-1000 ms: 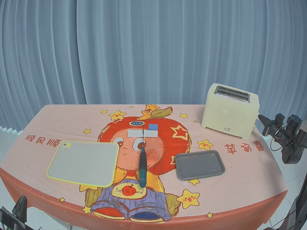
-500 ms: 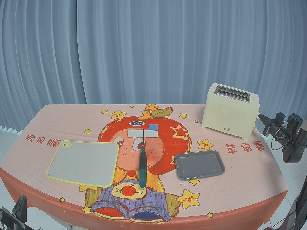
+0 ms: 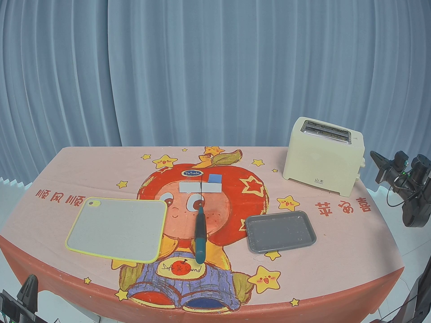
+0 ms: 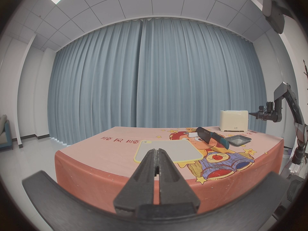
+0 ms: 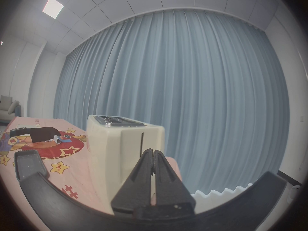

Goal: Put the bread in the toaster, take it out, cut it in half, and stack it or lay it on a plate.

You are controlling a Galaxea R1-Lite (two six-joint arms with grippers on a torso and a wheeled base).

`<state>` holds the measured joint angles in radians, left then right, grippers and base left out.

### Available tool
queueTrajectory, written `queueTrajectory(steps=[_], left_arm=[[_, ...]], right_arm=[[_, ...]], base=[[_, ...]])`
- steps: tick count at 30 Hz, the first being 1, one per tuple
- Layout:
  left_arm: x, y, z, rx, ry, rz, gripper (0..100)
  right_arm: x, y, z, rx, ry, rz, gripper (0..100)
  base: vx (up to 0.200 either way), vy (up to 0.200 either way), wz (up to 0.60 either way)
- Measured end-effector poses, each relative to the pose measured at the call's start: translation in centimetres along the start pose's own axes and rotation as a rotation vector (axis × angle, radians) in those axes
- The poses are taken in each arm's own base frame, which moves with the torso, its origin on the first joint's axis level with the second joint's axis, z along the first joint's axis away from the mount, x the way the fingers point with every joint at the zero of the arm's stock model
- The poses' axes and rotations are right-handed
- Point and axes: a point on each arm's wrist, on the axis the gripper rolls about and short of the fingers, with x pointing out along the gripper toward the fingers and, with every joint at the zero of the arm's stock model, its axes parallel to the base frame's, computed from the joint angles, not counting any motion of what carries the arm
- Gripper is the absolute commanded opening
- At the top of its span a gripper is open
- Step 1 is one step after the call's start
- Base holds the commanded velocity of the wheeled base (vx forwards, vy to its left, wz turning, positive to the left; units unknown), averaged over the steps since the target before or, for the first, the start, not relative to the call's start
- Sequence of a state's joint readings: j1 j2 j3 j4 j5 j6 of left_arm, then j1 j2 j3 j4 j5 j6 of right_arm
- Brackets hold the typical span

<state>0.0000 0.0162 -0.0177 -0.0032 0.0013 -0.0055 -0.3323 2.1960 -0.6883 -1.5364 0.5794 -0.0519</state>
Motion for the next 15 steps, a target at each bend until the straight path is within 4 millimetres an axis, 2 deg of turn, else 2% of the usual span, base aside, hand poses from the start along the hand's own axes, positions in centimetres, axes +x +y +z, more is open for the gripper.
queueTrajectory(steps=[15], left_arm=[[0.0, 0.0, 0.0, 0.0, 0.0, 0.0, 0]], right_arm=[[-3.3, -1.2, 2.5, -0.035, -0.035, -0.071, 0]], base=[[0.0, 0.0, 0.0]])
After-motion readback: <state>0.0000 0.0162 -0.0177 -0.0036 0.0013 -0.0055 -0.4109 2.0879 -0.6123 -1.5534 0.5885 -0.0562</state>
